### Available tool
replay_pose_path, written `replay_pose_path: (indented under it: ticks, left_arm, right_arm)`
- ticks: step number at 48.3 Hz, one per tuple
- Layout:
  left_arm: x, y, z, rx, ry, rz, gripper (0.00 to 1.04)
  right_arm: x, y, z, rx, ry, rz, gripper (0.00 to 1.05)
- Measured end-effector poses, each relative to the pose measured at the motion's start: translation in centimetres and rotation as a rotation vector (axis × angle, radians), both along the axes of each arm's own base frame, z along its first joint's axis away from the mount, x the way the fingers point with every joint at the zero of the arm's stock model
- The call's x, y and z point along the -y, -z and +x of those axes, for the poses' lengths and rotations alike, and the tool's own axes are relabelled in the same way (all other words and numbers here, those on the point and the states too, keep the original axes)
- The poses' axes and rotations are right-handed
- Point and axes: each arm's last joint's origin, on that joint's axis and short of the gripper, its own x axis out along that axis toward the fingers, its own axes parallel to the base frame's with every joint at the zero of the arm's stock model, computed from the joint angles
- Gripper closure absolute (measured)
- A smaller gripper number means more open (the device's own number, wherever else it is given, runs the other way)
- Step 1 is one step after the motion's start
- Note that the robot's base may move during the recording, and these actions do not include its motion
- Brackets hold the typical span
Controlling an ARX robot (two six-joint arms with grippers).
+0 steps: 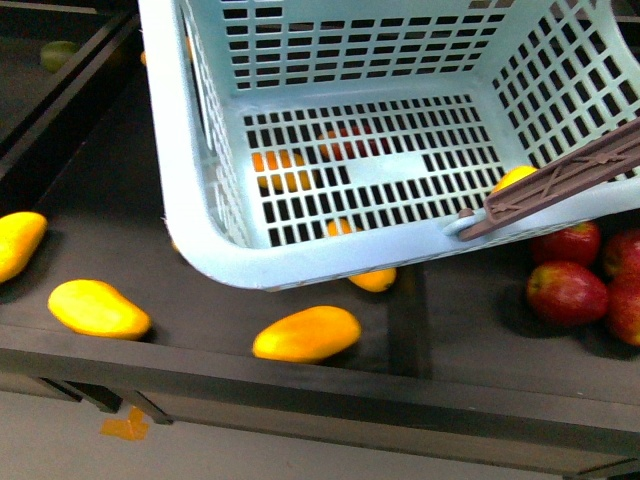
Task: Pick lemon and mango into basket
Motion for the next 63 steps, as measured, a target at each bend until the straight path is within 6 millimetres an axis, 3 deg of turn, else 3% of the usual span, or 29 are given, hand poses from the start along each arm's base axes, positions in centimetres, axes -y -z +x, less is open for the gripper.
replay_pose_path:
  ticks: [56,63]
  left_arm:
    - [0.00,-0.01,0.00,0.000,0.004,-0.001,0.78]
    - [-0.80,-0.03,0.72,0.008,-0.037,0.007,0.78]
  right_arm:
    - [0.00,0.07,-0.01,-0.003,0.001,0.000,0.09]
    - [-0.03,0.05,-0.02,-0.001,-0.006,0.000,0.09]
